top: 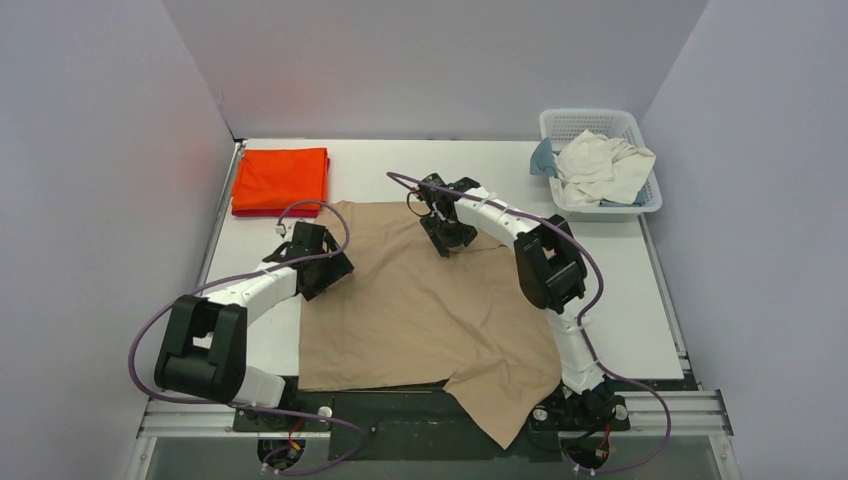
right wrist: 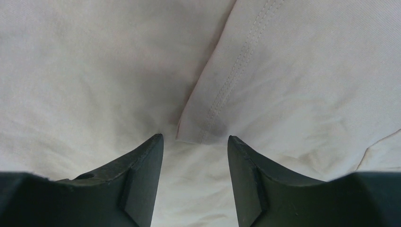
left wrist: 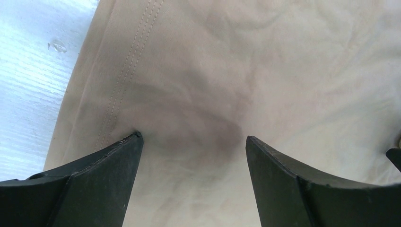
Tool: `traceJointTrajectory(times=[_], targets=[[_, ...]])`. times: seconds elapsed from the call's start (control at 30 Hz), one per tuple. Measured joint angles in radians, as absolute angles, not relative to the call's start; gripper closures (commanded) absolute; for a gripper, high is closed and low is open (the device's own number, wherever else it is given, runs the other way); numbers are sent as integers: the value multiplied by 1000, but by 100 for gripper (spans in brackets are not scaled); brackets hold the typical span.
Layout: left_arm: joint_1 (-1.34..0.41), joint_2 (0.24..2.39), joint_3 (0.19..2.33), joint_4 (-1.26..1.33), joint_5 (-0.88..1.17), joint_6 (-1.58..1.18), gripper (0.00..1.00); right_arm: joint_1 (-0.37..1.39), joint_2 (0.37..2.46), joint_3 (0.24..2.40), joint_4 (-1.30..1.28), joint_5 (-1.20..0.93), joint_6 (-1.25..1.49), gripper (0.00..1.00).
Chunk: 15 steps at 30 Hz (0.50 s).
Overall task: Fold and stack the t-shirts
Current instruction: Flatten out the tshirt
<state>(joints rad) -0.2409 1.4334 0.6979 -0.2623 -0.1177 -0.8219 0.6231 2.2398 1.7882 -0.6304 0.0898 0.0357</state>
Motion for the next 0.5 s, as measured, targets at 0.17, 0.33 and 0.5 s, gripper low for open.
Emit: traceJointTrajectory(times=[0.17,0.33,0.5], targets=[[-231,1441,704,-258,-120,-804,9,612,2262,1820,-634,108,40,58],[-227,1444,706,-257,-125,-796,9,594,2289,1855,-627,121,59,69],[-227,1456,716,-258,-133,-785,9,581,2289,1863,-613,124,76,97]])
